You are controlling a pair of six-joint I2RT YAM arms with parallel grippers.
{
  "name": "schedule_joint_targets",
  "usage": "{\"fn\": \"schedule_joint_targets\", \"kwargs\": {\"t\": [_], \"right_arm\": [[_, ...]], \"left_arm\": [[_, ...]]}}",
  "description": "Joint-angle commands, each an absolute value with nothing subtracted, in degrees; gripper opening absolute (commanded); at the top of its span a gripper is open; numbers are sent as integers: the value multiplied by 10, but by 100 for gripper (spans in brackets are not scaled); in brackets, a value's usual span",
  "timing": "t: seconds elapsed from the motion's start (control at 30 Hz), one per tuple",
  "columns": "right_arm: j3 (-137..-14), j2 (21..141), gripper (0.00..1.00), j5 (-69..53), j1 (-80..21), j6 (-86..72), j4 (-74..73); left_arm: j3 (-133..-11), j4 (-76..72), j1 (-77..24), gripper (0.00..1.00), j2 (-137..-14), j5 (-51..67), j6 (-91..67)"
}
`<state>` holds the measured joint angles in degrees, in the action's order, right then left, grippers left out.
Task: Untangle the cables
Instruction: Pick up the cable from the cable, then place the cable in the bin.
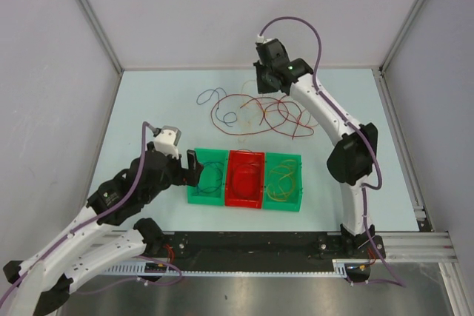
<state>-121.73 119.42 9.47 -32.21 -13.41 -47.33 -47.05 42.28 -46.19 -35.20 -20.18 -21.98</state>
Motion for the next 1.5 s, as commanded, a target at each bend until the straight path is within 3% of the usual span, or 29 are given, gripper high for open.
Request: {"fn": "schedule_joint_targets", "kwargs": {"t": [0.0,0.43,0.87,1.47], "right_arm": [[-1260,1137,0,112,-329,-129,-490],[-1301,1016,0,145,-352,-115,-462],[-1202,839,0,163,-400,-81,-345],[-1027,663,0,122,-427,-49,-322]], "left_arm": [[-468,405,-458,93,-343,-198,-212],[-467,403,-457,93,-330,-195,-213],[-466,403,-458,92,-326,-192,-214],[-465,402,-458,92,-334,-189,-214]]}}
